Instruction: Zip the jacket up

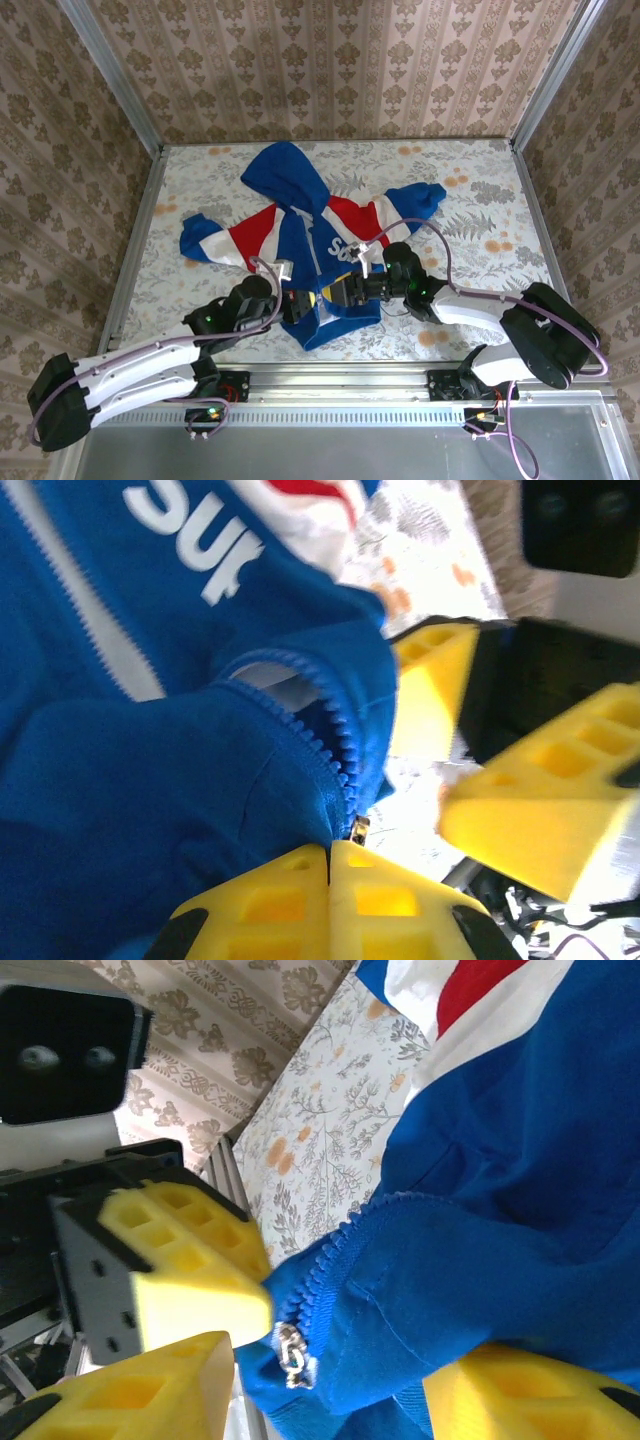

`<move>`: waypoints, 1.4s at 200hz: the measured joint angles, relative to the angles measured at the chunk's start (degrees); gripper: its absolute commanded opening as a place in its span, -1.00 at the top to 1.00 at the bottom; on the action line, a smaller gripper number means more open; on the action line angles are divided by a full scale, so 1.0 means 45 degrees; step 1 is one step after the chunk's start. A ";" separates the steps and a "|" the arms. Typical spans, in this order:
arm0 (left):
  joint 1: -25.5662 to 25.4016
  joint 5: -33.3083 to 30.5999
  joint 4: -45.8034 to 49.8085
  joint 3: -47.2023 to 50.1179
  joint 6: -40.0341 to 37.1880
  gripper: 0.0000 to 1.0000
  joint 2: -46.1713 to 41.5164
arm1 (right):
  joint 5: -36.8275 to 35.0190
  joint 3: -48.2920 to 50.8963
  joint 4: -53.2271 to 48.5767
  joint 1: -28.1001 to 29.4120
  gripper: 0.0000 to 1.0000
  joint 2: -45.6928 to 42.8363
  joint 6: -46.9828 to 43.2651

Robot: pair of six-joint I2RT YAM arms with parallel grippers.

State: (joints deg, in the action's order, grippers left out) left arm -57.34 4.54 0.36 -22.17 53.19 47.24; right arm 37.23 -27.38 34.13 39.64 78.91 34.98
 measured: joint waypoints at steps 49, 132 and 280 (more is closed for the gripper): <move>0.0471 0.1049 0.1462 -0.1486 -0.0034 1.00 0.1447 | -0.1229 -0.0481 -0.3730 0.0005 0.33 -0.1841 -0.1520; 0.0578 0.2186 0.1768 -0.3070 -0.0102 1.00 0.3084 | -0.2948 0.0369 -0.6144 0.1277 0.30 -0.4716 -0.2429; 0.0248 0.1982 0.1792 -0.3235 0.0049 1.00 0.2778 | -0.4503 -0.0253 -0.5600 0.2837 0.20 -0.3036 -0.1729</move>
State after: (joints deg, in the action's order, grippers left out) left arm -56.23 13.45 8.43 -36.73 53.41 59.75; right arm 16.97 -28.51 8.93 52.40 65.25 27.20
